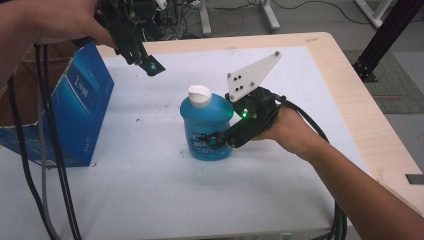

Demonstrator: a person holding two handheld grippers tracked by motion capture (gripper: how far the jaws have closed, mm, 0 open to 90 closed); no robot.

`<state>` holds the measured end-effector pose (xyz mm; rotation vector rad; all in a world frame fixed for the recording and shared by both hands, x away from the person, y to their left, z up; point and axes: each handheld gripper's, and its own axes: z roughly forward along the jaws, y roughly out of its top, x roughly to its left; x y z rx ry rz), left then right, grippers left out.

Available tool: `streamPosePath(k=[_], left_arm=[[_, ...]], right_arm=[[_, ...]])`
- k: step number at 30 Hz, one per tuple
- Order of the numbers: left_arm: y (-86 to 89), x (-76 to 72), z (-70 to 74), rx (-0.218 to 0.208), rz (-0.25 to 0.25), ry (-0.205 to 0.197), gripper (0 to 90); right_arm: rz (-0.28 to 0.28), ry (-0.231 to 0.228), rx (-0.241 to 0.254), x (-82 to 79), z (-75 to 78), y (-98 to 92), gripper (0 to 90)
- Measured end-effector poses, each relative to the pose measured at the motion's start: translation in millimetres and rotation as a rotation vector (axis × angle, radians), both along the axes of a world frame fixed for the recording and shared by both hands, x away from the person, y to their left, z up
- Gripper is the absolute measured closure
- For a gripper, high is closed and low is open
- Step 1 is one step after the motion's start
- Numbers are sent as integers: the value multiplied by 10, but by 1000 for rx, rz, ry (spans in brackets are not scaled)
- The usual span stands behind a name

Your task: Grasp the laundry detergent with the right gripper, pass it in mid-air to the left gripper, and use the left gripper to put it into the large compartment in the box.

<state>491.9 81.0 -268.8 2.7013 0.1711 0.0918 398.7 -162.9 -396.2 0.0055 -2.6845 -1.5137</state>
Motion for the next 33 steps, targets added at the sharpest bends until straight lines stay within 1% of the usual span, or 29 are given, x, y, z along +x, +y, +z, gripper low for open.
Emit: streamPosePath(k=[1, 4, 6, 11, 15, 17, 19, 21, 22, 24, 25, 26, 27, 29, 33], left_arm=[[5, -2, 9, 1, -4, -5, 17], [20, -21, 26, 1, 4, -1, 17], [28, -44, 38, 4, 12, 8, 17], [27, -138, 105, 7, -3, 13, 17], [28, -237, 171, 5, -4, 26, 17], [21, -294, 197, 5, -13, 38, 17], [8, -352, 233, 6, -26, 58, 17], [-16, -412, 273, 13, -27, 82, 17], [-29, -445, 291, 16, -33, 95, 17], [-58, -514, 327, 33, -51, 103, 17], [-75, -553, 339, 36, -53, 111, 17], [-102, -625, 372, 42, -62, 125, 17], [-102, -625, 372, 42, -62, 125, 17], [-125, -690, 410, 48, -70, 130, 17], [-165, -808, 481, 34, -82, 141, 17]], right_arm=[[0, 0, 3, -3, 16, -13, 456], [-4, 2, 7, -3, 39, -33, 456], [-11, 6, 12, -5, 63, -52, 456], [-23, 5, 25, -13, 146, -99, 456], [-27, -6, 8, -38, 220, -101, 455], [-30, -3, 6, -54, 267, -98, 455], [-30, -1, 4, -67, 345, -86, 455], [-26, -10, -5, -73, 400, -74, 455], [-26, -10, -5, -73, 400, -74, 455], [-26, -16, -17, -73, 464, -59, 455], [-26, -16, -17, -73, 464, -59, 455], [-28, -17, -20, -76, 494, -50, 455], [-28, -17, -20, -76, 494, -50, 455], [-27, -21, -21, -83, 517, -36, 455], [-24, -23, -36, -108, 564, 7, 455]])
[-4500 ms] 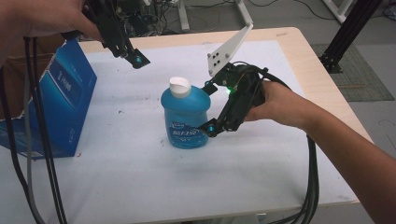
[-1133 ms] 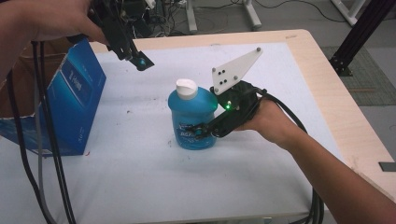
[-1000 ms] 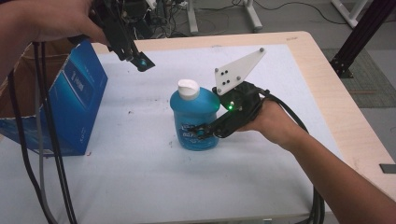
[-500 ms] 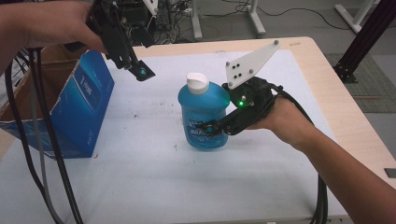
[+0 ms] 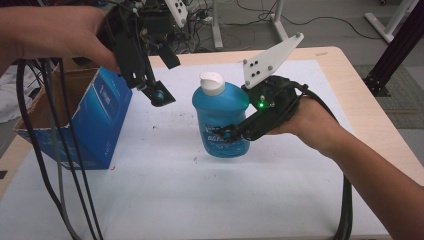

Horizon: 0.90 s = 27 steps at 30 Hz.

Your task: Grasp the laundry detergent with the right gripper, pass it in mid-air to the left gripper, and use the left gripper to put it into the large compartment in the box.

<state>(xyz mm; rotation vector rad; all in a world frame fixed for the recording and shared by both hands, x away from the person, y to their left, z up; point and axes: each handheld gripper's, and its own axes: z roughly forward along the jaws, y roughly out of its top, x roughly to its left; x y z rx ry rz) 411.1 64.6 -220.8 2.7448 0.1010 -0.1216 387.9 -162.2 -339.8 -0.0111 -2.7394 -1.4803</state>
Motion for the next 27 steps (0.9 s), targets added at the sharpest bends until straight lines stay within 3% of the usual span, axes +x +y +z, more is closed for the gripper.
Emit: streamPosePath(k=[4, 17, 22, 27], left_arm=[[-53, -75, 27, 9, -4, 21, 17], [-213, -279, 42, 57, 3, 0, 17], [-270, -327, 46, 72, -22, -28, 17], [-309, -356, 34, 92, -33, -25, 17]], right_arm=[[7, -4, -13, -11, 37, 56, 454], [12, 13, -30, -44, 77, 247, 455], [35, 26, -30, -50, 81, 316, 455], [64, 37, -31, -78, 82, 383, 455]])
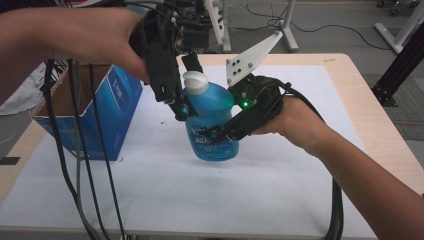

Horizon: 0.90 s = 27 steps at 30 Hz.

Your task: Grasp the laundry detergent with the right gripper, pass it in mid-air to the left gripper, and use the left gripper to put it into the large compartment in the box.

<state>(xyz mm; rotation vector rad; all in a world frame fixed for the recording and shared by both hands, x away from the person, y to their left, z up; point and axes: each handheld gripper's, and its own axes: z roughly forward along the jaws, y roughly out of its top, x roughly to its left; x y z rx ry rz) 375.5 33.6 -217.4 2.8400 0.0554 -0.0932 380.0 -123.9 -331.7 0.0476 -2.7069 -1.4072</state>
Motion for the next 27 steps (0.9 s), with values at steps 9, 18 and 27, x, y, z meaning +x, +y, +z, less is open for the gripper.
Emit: streamPosePath(k=[9, 18, 27], left_arm=[[-62, -19, -45, 26, -9, 2, 17], [-99, -12, -133, 46, -21, 10, 29], [-103, 3, -165, 64, -38, 11, 140]], right_arm=[[20, 18, -4, -24, 32, 85, 454], [26, 30, -11, -31, 40, 96, 453], [32, 29, -9, -32, 41, 94, 453]])
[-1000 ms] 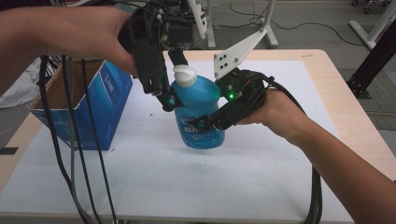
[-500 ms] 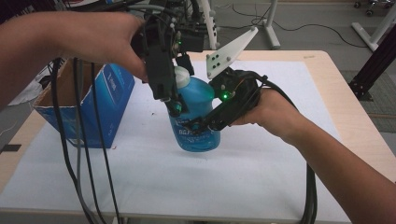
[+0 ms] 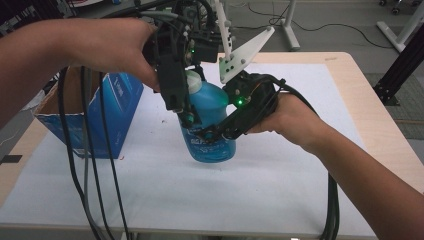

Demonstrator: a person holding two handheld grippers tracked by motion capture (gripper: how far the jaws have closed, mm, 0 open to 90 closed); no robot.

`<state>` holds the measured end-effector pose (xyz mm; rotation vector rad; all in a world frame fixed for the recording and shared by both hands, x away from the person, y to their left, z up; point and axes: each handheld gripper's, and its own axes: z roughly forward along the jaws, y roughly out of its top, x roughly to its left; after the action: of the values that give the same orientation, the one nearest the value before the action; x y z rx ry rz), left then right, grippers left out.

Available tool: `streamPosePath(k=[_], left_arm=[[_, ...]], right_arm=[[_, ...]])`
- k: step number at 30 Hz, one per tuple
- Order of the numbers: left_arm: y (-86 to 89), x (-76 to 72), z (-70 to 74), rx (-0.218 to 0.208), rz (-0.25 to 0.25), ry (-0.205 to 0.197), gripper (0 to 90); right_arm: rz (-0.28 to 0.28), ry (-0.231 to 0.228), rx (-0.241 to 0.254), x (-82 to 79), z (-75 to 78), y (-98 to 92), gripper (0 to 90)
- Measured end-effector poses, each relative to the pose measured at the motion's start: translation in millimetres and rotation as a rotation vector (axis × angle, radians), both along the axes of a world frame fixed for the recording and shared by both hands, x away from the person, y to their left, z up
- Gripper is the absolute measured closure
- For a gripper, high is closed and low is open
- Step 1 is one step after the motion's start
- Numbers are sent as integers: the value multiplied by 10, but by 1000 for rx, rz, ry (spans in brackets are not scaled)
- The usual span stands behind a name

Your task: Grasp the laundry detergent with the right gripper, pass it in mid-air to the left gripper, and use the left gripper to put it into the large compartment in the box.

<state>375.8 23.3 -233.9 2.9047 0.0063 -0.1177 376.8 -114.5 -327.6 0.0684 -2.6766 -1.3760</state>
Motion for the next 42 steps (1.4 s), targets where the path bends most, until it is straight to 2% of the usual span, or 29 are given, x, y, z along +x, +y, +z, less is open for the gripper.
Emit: streamPosePath(k=[9, 13, 14, 24, 33, 42], left_arm=[[16, 10, -4, -3, -5, -1, 177], [19, 15, 7, -10, -4, 0, 206], [19, 15, 8, -11, -8, 1, 239], [1, 7, -9, -2, -17, 1, 270], [1, -5, 6, -19, -41, 10, 361], [9, -14, 11, -26, -38, 11, 369]], right_arm=[[1, 0, 1, 3, -5, 5, 453], [0, 2, 0, 6, -6, 4, 452], [2, 2, 0, 6, -8, 6, 452], [4, 7, 0, 1, -10, 20, 452], [-1, 7, 1, 12, -15, 6, 452], [7, 8, 5, 9, -16, 10, 452]])
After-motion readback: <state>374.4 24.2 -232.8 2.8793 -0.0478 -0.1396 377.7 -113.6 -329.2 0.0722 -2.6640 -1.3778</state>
